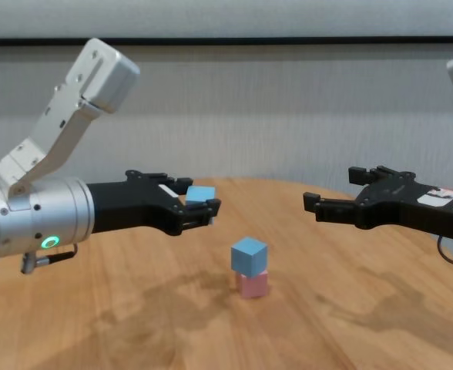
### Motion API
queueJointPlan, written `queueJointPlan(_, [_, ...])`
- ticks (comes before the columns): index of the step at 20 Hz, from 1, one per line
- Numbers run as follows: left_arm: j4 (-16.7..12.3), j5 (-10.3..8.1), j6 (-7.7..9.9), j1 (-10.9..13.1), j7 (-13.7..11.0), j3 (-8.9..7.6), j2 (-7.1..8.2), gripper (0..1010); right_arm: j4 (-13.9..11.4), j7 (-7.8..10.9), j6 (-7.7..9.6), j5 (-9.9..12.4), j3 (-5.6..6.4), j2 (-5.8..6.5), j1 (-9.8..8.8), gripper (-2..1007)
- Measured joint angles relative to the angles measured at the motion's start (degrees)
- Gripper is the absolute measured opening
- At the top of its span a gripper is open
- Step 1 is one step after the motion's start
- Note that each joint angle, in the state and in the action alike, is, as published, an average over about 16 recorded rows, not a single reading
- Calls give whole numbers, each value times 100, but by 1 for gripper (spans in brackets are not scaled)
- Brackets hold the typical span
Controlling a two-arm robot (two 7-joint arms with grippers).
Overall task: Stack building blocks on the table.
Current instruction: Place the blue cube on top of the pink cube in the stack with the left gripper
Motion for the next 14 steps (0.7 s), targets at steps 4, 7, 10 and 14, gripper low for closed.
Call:
queueJointPlan(4, [-49,-38,42,-11,5,99,-21,558,0,0,0,0,0,0,0,1005])
queueJointPlan(7, [-80,-61,69,-18,11,182,-34,558,0,0,0,0,0,0,0,1005])
queueJointPlan(10, [-97,-79,86,-29,15,265,-46,558,0,0,0,0,0,0,0,1005])
queueJointPlan(14, [-88,-101,96,-54,20,375,-67,558,0,0,0,0,0,0,0,1005])
